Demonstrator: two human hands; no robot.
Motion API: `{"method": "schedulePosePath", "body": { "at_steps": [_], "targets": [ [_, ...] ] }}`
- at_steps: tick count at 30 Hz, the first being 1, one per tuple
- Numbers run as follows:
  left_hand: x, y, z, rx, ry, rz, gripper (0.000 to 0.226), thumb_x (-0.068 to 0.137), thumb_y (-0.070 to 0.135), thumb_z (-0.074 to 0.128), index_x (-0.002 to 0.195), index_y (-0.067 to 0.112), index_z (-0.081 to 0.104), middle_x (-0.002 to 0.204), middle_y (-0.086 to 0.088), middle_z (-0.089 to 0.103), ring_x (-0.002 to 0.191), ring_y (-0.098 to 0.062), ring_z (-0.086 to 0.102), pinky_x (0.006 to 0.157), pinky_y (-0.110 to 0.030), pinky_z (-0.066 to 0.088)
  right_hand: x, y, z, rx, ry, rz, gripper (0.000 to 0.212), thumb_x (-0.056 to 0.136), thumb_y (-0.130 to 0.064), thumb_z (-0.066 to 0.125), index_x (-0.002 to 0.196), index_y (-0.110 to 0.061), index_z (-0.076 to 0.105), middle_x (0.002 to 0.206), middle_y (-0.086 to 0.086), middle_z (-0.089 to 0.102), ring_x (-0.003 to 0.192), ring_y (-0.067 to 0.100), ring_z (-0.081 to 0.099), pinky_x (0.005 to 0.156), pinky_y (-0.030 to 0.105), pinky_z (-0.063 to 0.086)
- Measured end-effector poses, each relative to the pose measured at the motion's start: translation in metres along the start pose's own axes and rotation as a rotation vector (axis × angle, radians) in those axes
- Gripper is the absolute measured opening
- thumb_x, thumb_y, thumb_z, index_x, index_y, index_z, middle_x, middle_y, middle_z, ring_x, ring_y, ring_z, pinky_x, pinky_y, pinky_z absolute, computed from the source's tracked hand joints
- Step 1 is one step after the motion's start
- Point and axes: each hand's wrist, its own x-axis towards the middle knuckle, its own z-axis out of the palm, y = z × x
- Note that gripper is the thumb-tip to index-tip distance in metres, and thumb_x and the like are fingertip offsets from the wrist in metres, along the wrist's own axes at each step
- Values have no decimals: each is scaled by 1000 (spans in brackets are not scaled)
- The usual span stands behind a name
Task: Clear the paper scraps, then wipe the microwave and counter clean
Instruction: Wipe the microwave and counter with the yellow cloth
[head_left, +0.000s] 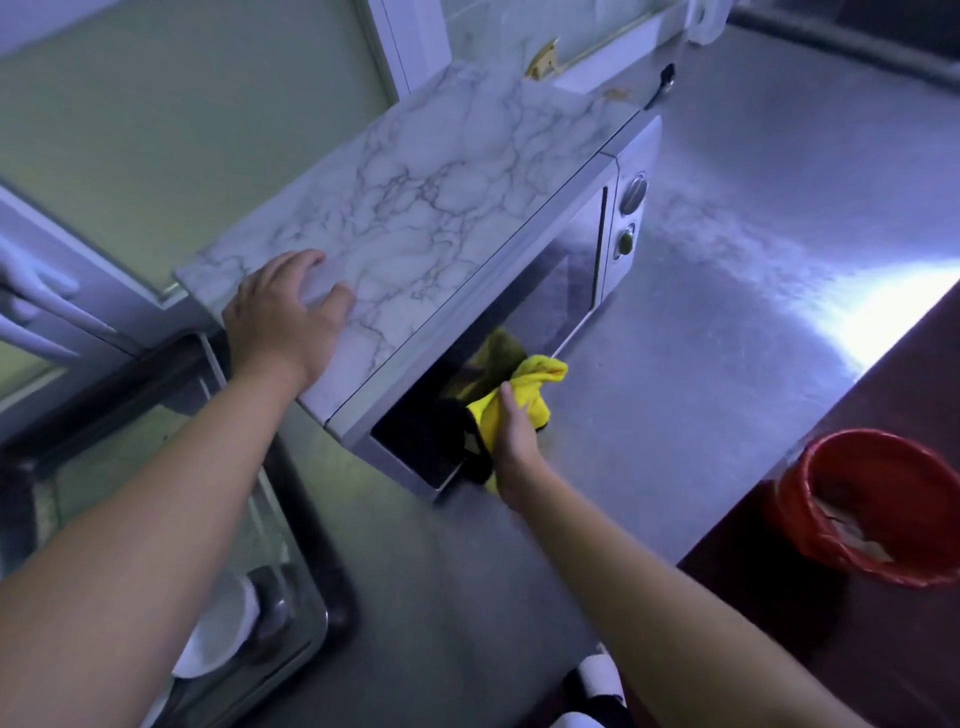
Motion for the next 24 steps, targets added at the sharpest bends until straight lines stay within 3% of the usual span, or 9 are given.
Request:
{"method": "schedulePosePath", "body": {
  "at_steps": [2,4,6,9,12,14,16,24],
  "targets": [
    [-4,4,-2,-43,44,-21,50,85,40,54,129,17,62,138,-6,59,128,-30,49,111,-41,35,-27,37,-9,37,-149,171,54,100,-49,48,145,-20,45,135,1,57,124,20,56,105,36,43],
    [-13,7,-6,-46,95,-78,42,88,28,56,124,9,65,130,-14,64,120,-35,53,107,-42,39,-52,50,-29,51,-274,266,47,98,-48,50,127,-12,61,114,9,70,100,24,68,92,36,51],
    [-26,16,-11,-23,98,-137,42,90,30,55,126,11,65,131,-14,63,121,-35,53,107,-43,40,-66,38,-54,-3,-335,270,48,96,-51,51,105,-10,73,101,12,74,87,27,70,88,38,52],
    [-59,42,-12,29,-89,-116,66,79,63,46,134,27,56,143,-2,51,135,-28,40,114,-48,29,-73,12,-94,67,-301,228,50,96,-52,51,108,-8,73,106,16,74,89,29,73,81,39,57],
    [-95,58,-1,154,-271,-27,86,73,85,40,147,42,27,161,4,19,148,-25,12,117,-58,14,-80,-13,-127,211,-206,126,49,95,-51,53,112,-8,70,102,17,75,82,30,74,70,39,60],
    [-105,58,5,294,-209,13,81,79,83,41,147,44,18,163,4,12,149,-27,9,112,-69,15,-81,-22,-146,244,-137,62,46,94,-50,53,107,-10,71,100,14,76,80,28,74,78,40,56],
    [-107,57,6,352,-92,65,73,85,76,43,146,41,24,160,2,22,147,-29,18,107,-75,19,-81,-28,-161,304,-88,20,43,96,-48,52,105,-10,71,97,12,76,79,27,75,81,41,55],
    [-88,34,7,318,-71,98,72,86,75,46,149,44,29,160,1,28,147,-30,20,106,-75,22,-88,-21,-167,351,-29,-11,43,98,-45,49,114,-9,66,100,13,75,84,29,74,84,45,54]
  ]
}}
